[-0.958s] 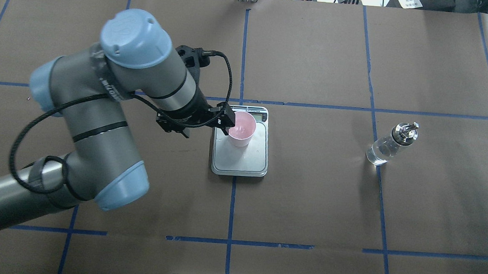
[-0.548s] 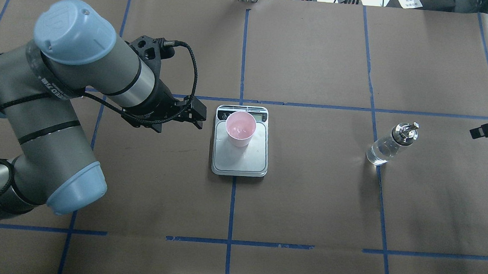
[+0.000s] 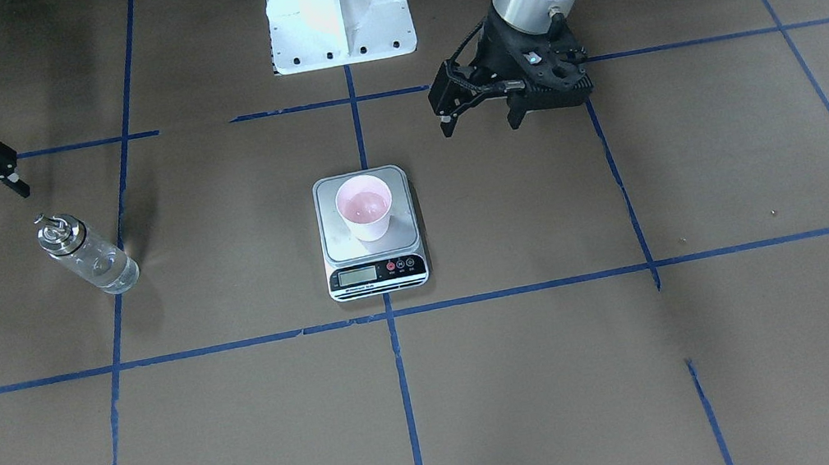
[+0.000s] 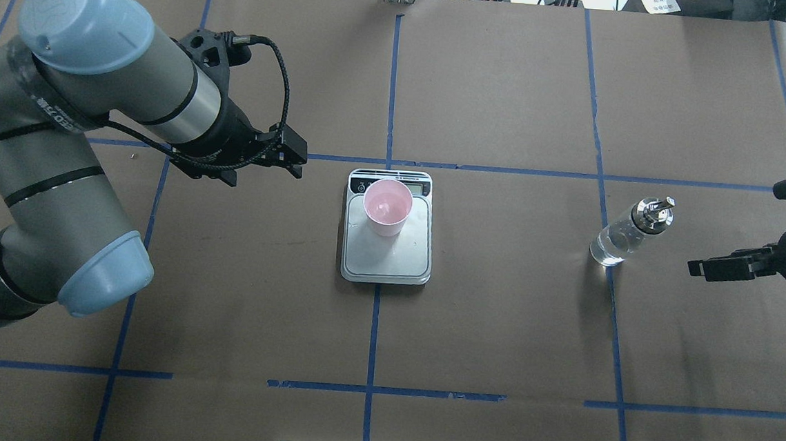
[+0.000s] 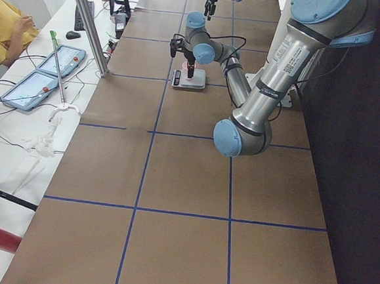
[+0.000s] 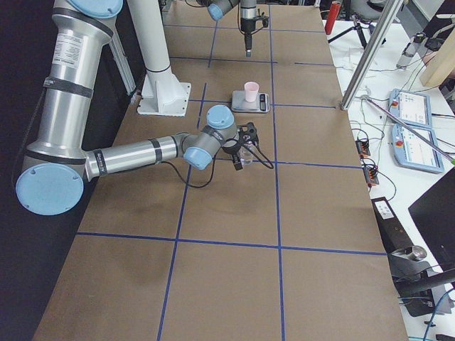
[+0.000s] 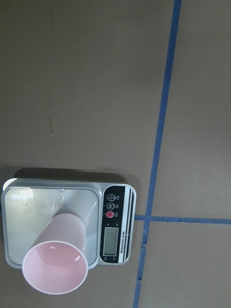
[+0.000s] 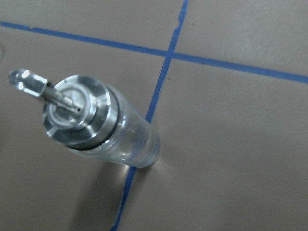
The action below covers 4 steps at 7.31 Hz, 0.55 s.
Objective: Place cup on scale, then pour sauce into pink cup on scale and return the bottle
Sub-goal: 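Withdraw the left gripper from the cup while the right gripper reaches toward the sauce bottle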
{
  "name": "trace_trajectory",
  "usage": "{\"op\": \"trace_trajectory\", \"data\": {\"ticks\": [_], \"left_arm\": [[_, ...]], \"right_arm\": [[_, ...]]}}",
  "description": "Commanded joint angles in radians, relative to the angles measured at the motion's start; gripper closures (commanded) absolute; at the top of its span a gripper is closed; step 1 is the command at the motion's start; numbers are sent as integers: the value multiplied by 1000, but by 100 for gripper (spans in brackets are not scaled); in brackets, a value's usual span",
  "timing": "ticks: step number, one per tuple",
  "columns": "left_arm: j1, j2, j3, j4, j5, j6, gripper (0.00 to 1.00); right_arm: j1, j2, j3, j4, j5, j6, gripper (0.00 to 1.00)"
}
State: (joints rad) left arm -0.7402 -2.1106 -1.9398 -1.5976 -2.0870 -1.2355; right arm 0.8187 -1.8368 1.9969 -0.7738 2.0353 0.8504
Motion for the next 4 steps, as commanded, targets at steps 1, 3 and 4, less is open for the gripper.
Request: {"op": "trace_trajectory", "data": {"ticks": [1, 3, 4], "left_arm": [[-54, 65, -1, 1, 2, 162, 0], [-93, 99, -8, 1, 25, 197, 0], [-93, 101, -5, 1, 27, 195, 0]], "right_arm": [[-212, 14, 19, 18, -273, 201, 0], [-335, 33, 16, 14, -555, 235, 0], [-354, 34, 13, 13, -651, 269, 0]]}}
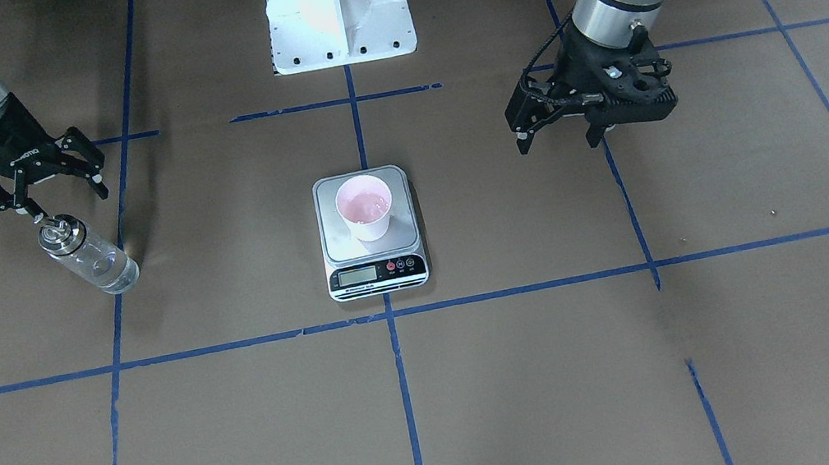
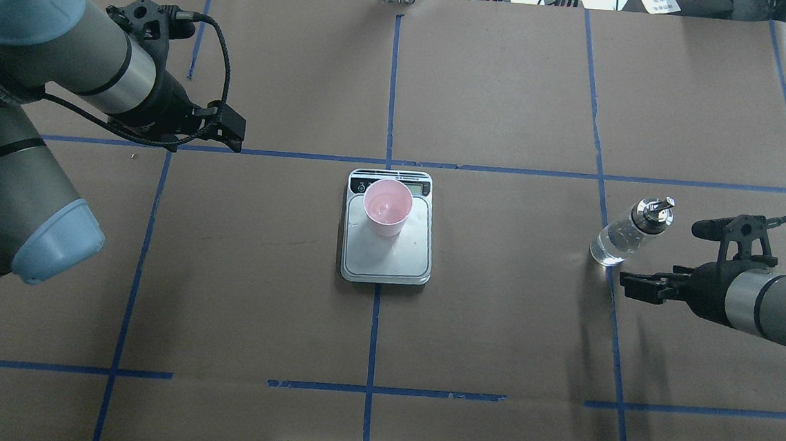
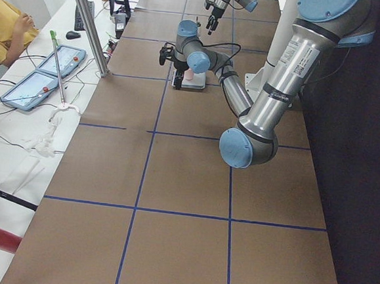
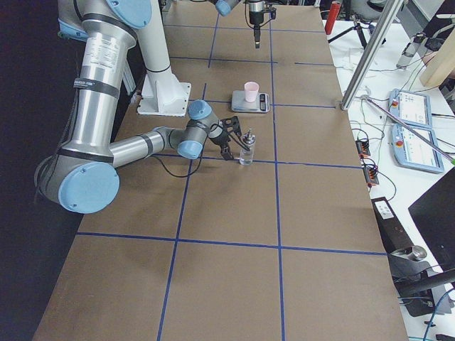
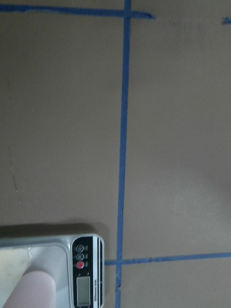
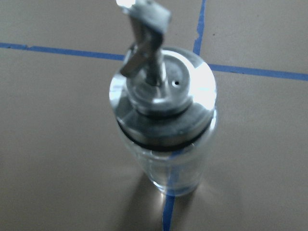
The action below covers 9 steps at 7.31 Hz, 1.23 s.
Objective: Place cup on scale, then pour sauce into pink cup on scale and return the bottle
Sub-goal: 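Withdraw the left gripper from the cup while the right gripper reaches toward the sauce bottle, then grasp the glass sauce bottle with the right gripper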
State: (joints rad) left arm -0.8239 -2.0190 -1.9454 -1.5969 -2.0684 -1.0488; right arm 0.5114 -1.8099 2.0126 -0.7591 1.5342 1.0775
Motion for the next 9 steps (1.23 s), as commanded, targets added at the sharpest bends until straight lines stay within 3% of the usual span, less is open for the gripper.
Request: {"op": "trace_trajectory", "data": {"ticks": [1, 5, 7, 9], "left_arm": [[-11, 11, 0, 2, 8, 9, 0], [-11, 20, -4, 11, 30, 7, 0], [-12, 20, -15, 24, 34, 7, 0], [-12, 20, -20, 28, 34, 7, 0]], "right_arm": [[-78, 7, -15, -6, -230, 103, 0], [-172, 9, -49, -6, -521, 114, 0], [-218, 30, -80, 1, -619, 114, 0], [-223, 70, -110, 6, -651, 114, 0]]}}
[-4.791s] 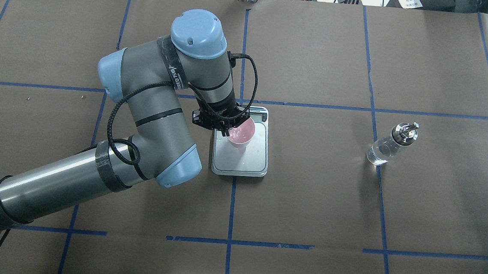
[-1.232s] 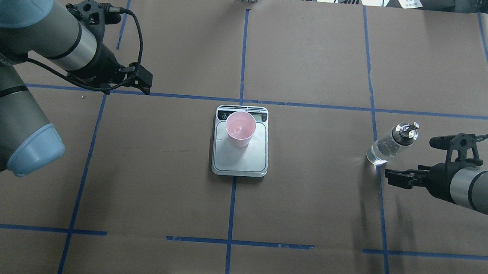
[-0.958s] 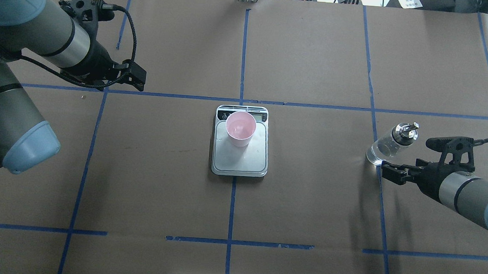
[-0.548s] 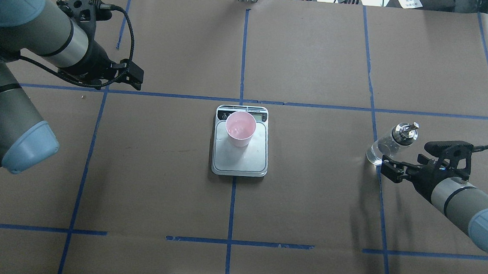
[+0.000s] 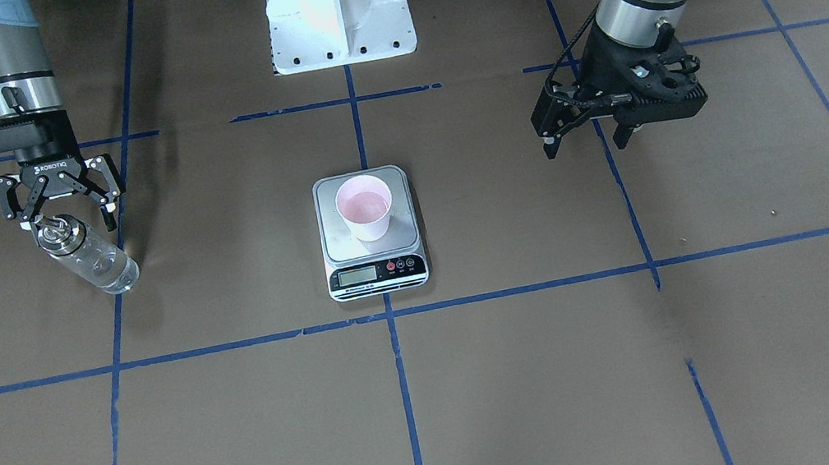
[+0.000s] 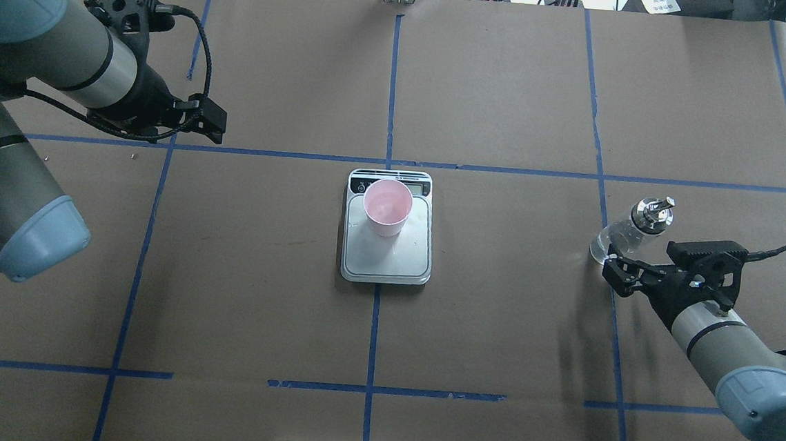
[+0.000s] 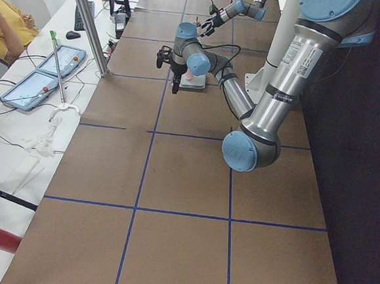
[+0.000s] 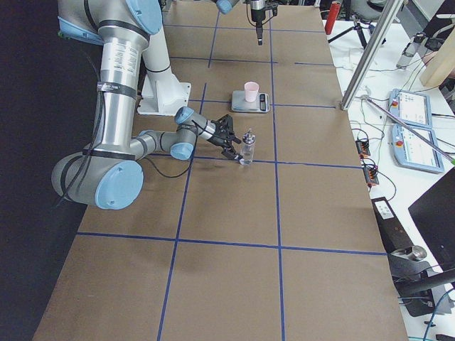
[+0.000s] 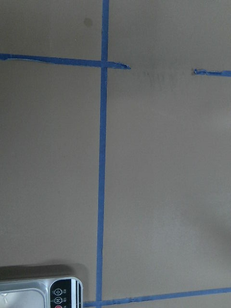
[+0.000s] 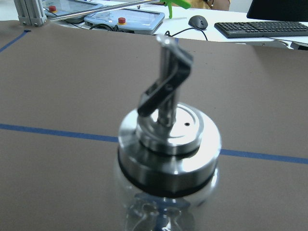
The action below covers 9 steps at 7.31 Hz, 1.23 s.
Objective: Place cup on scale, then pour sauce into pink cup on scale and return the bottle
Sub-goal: 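Grasp the glass sauce bottle with the right gripper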
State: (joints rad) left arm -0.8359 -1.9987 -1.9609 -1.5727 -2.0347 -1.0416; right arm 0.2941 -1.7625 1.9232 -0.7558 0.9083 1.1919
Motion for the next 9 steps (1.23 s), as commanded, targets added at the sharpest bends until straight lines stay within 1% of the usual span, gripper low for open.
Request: {"op": "trace_trajectory", "data": {"ticks": [1, 2, 3, 5, 6, 9], "left_arm": [[-2, 0, -12, 14, 1, -2, 0], [4, -12, -35, 86, 2, -2, 0], [5, -12, -42, 101, 14, -2, 0], [3, -12, -46, 103, 22, -2, 0], [3, -12, -49, 105, 22, -2, 0], [3, -3, -73, 117, 22, -2, 0]], "right_arm": [[-6, 24, -29, 4, -34, 0, 0], [-6, 44, -36, 4, -38, 0, 0], [-6, 54, -46, 4, -40, 0, 0], [-6, 64, -76, 4, -63, 0, 0], [-4, 66, -76, 4, -78, 2, 0], [-6, 67, -98, 4, -121, 63, 0]]}}
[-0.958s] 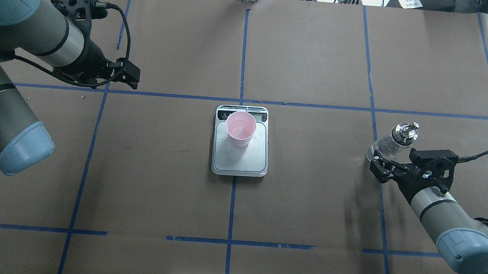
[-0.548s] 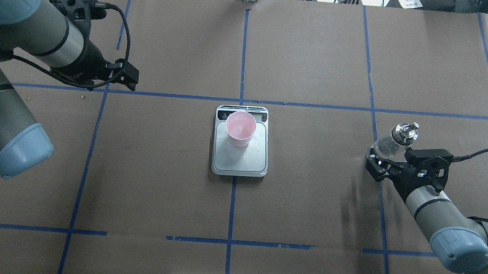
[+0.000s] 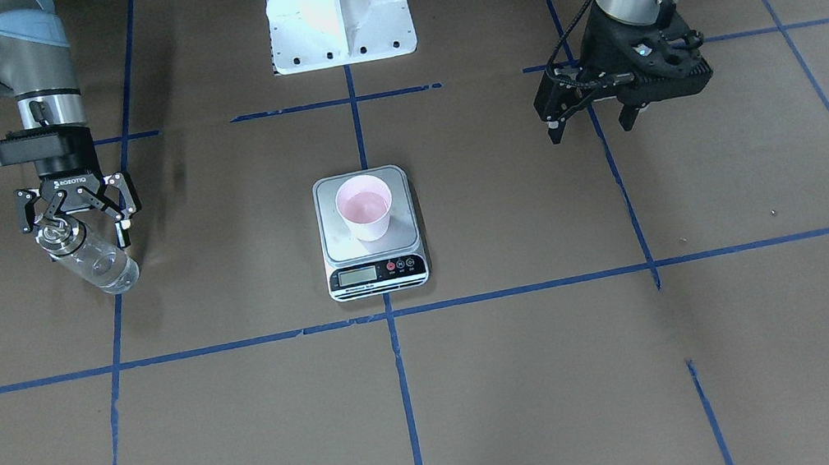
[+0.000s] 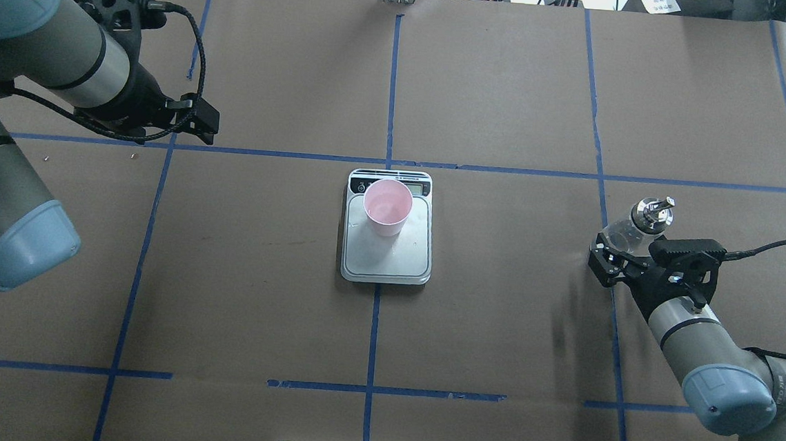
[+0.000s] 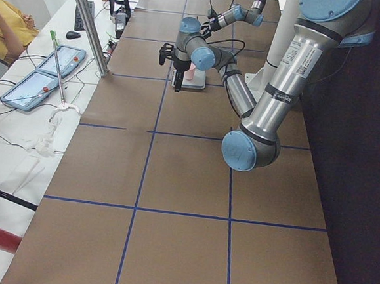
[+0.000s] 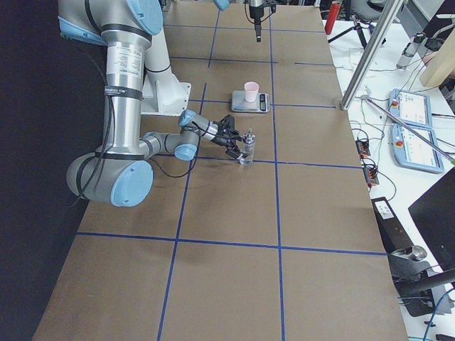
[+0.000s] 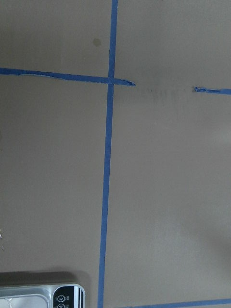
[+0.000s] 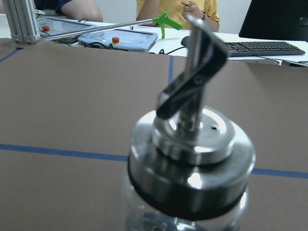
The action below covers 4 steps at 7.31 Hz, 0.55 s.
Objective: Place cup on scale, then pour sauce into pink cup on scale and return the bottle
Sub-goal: 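Grasp the glass sauce bottle with the right gripper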
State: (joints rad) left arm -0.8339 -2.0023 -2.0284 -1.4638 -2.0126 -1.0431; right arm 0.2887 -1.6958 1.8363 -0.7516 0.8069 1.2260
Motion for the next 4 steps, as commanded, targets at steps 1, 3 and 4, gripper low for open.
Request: {"op": "trace_trajectory", "data": {"ticks": [1, 3, 4], "left_arm": [[1, -1, -6, 8, 0, 0, 0], [1, 0, -7, 8, 2, 0, 0], [1, 2, -7, 8, 2, 0, 0]], "right_arm": [[0, 2, -11, 2, -28, 35, 0], [-2, 75, -81, 0, -63, 52, 0], [-2, 90, -104, 2, -69, 52, 0]]}}
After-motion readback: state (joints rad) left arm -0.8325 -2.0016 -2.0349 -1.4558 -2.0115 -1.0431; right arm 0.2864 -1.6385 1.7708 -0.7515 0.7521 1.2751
